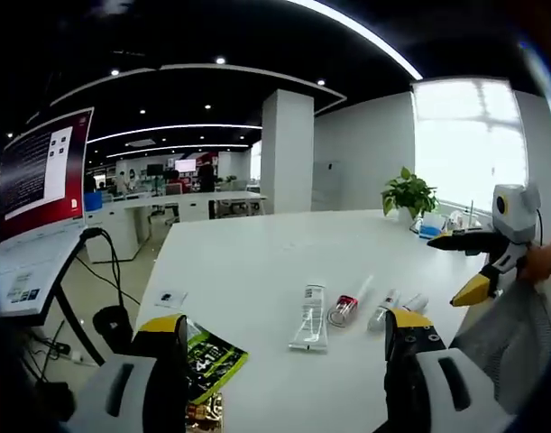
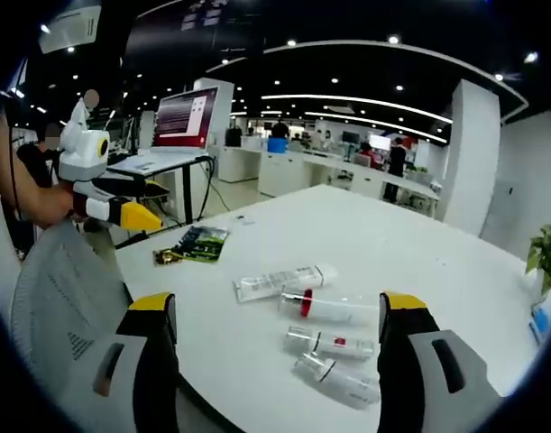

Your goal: Arrange the skincare products in the storage area until every visible bottle or jar stands upright without overlapping.

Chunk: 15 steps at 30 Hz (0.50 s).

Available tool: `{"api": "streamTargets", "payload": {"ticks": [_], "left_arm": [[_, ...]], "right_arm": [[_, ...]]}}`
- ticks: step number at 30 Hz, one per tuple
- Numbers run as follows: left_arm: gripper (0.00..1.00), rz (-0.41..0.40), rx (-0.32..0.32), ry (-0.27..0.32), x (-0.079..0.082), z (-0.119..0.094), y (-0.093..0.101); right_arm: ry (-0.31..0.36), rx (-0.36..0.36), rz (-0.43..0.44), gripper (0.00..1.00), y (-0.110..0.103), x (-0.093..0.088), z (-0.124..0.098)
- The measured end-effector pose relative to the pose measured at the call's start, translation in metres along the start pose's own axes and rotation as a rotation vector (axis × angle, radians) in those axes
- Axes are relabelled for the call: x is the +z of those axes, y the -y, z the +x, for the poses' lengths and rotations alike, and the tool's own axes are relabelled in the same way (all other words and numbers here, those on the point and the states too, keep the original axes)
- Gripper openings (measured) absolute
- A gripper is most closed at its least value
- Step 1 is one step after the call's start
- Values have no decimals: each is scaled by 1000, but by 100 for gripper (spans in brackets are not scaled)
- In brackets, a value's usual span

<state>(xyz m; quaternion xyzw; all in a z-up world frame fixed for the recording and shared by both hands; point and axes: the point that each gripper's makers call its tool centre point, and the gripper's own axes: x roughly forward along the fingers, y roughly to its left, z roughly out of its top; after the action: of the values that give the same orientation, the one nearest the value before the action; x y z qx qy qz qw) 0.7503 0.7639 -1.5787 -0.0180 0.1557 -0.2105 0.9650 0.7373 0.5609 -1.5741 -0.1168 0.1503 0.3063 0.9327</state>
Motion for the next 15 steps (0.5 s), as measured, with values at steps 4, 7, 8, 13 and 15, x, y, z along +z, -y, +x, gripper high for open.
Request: {"api": "streamTargets", "payload": {"ticks": [4,7,8,13,15], "left_arm": [[93,4,-2,-9,-2,1,0],[93,2,-6,-10,-2,1,1],[93,2,-7,-10,-3,1,1],[94,-13,-13,1,-1,0,2],[95,-11,-9,2,-1,0,1]], "right_arm": [[-13,-3,-22,87,-1,-2,0],[-39,-3,-54,86,-2,-7,2],[-39,-3,-55,86,-2,-7,1],[-44,-13,-41,84,2,-8,1],[-49,-16,-43,84,2,-9,1]]}}
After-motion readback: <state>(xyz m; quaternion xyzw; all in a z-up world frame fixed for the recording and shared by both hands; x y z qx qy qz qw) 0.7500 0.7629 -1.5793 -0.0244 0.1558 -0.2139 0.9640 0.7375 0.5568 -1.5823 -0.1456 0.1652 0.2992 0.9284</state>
